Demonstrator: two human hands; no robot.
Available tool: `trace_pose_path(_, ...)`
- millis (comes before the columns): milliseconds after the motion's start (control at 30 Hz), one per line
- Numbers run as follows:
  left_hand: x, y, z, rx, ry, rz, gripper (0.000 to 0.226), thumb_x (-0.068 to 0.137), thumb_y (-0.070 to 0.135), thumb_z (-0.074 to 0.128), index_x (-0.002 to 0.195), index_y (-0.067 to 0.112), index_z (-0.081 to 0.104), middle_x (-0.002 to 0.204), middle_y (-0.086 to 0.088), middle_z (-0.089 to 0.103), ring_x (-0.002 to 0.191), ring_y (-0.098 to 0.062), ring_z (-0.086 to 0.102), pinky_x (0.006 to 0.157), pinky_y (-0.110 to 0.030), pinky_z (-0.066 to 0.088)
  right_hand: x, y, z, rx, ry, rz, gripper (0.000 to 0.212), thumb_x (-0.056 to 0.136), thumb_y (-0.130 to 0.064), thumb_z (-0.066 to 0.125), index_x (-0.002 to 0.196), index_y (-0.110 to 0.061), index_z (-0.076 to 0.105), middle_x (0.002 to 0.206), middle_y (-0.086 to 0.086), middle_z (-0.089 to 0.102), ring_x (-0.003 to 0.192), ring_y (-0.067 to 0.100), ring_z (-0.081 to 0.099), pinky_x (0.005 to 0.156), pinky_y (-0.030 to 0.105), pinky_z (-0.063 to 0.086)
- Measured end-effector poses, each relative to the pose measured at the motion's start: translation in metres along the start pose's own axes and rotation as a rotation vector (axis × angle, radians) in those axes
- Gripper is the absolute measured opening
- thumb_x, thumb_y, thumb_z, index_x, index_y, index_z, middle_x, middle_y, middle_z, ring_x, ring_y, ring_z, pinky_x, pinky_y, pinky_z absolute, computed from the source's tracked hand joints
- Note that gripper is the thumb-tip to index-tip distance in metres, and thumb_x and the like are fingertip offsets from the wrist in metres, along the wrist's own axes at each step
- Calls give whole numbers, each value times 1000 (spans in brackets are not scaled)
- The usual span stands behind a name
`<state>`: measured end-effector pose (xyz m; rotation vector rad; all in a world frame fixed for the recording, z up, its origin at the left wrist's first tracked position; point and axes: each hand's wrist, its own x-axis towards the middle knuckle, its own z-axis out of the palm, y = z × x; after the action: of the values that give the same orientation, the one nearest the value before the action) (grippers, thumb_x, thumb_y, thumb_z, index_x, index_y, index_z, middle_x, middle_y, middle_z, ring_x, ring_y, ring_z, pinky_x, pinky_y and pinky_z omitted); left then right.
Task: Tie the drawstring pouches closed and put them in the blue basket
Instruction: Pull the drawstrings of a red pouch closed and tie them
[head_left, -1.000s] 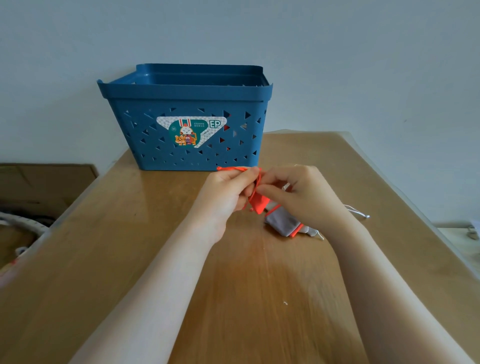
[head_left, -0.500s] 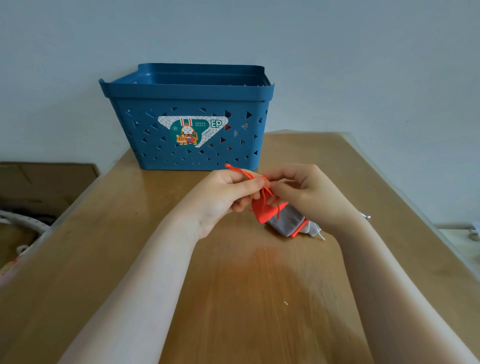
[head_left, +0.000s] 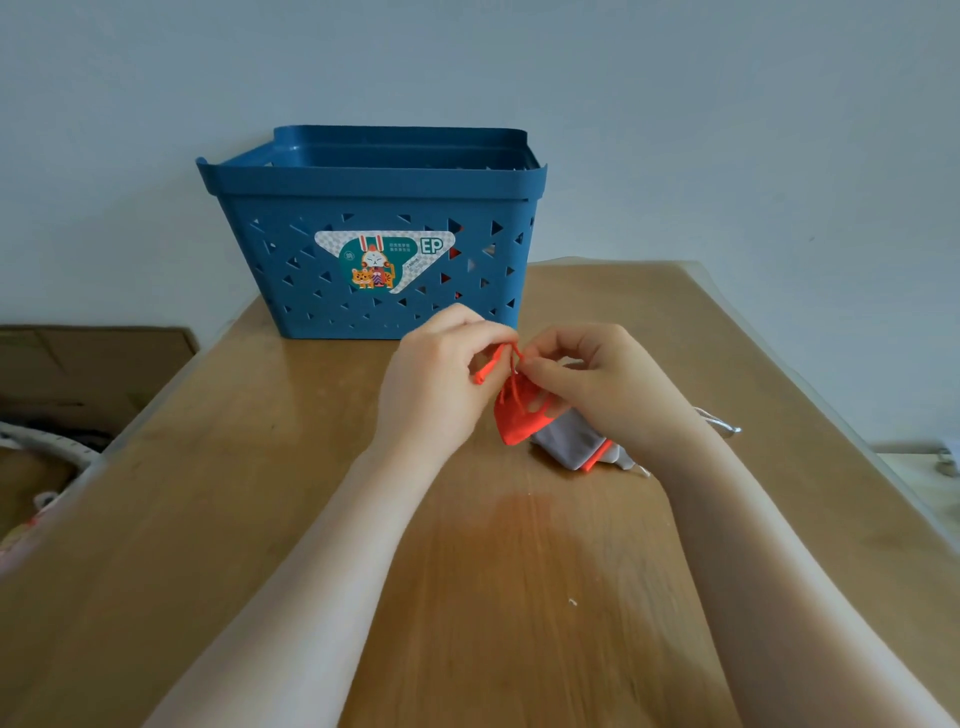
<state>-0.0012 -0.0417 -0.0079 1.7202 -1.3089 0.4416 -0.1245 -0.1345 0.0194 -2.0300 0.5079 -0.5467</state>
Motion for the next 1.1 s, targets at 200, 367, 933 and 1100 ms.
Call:
trace_pose_path(200,0,2,1,-149,65,105,23,83,16,57,96,9,74,81,1,56,71,-4,51,66,-5,36,-1,-3,-1,192,-62,131,14,93,-13,53,86,-10,64,70,0,64,57,14,67,54,24,54)
trace_pose_path(367,0,1,0,-187,76,156,21,85,12,59,100,10,73,83,1,53,75,7,47,71,-4,34,-4,-3,-3,250,-67,24,23,92,-3,53,105,-18,66,66,-7,66,47,10,58,53,23,52)
trace_pose_path(933,3,-4,-5,-286,-32,112,28,83,11,65,110,17,64,82,14,51,76,6,51,70,-7,36,0,-2,-10,282,-34,138,29,97,-18,42,74,-7,55,69,-6,62,55,13,49,44,20,31)
trace_pose_path(1100,2,1,-6,-321,-69,33,23,85,17,62,107,22,66,80,8,59,74,-4,56,67,-11,41,4,2,-8,673,92,182,42,92,-26,52,52,-16,51,64,-7,62,68,11,46,58,25,29)
